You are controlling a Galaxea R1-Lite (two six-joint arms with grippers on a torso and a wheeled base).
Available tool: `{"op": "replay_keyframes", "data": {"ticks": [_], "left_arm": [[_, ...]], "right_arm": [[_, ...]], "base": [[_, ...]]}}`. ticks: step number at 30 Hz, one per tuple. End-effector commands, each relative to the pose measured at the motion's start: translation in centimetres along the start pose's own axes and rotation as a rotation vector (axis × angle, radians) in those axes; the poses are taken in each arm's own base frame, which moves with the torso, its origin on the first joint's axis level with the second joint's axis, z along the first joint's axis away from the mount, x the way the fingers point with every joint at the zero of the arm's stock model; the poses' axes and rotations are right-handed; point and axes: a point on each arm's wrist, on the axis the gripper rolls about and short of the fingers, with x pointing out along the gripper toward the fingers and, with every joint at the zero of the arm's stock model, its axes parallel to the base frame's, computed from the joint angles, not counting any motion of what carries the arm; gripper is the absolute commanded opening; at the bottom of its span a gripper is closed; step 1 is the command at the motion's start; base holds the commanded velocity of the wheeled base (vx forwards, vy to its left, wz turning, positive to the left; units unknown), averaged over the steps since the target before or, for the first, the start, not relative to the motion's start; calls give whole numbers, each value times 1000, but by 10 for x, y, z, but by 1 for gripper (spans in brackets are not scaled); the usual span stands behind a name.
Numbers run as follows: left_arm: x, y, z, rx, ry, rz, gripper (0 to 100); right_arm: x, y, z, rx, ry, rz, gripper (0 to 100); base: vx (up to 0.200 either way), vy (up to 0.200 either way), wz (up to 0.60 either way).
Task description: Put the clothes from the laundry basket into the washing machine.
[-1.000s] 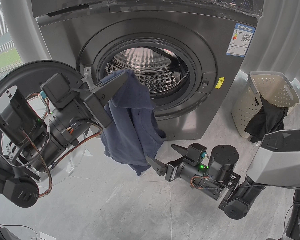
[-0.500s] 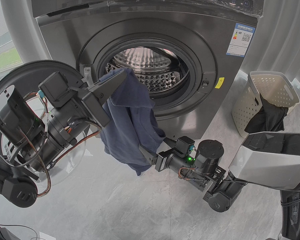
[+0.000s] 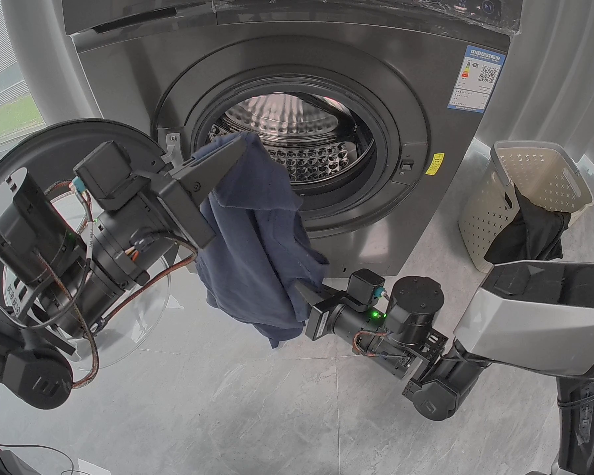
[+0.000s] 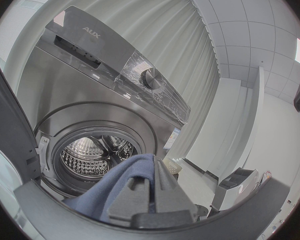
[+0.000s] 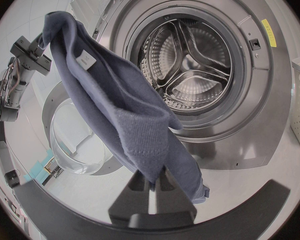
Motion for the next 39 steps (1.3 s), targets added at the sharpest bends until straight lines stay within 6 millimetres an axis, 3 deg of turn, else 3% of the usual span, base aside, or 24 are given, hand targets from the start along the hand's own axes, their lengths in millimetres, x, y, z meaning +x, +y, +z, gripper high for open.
{"op": "replay_keyframes", "data": {"ticks": [1,3,4,21,22,32,36,39], "left_arm": [[-1,2,0,1,1,6,0],[0,2,0,1,0,5,0],[0,2,1,2,-2,5,0],[-1,1,1,2,-3,5,0],[-1,1,2,2,-5,4,0],[-1,1,1,2,-2,5,0],[-2,2,-1,1,7,9,0],[-5,11,-5,7,28,38,0]], "right_arm": [[-6,5,16,1,-24,8,0],[-6,4,15,0,-23,6,0],[-6,4,11,0,-13,3,100],[14,1,0,-9,-39,12,100],[14,2,-2,-8,-38,11,0],[12,5,3,-1,-45,16,0],[6,8,21,-1,-78,16,0],[-12,6,58,-6,-139,-10,0]], "base": [[0,0,0],[0,0,0],[0,0,0],[0,0,0],[0,0,0],[0,0,0],[0,0,0],[0,0,0]]}}
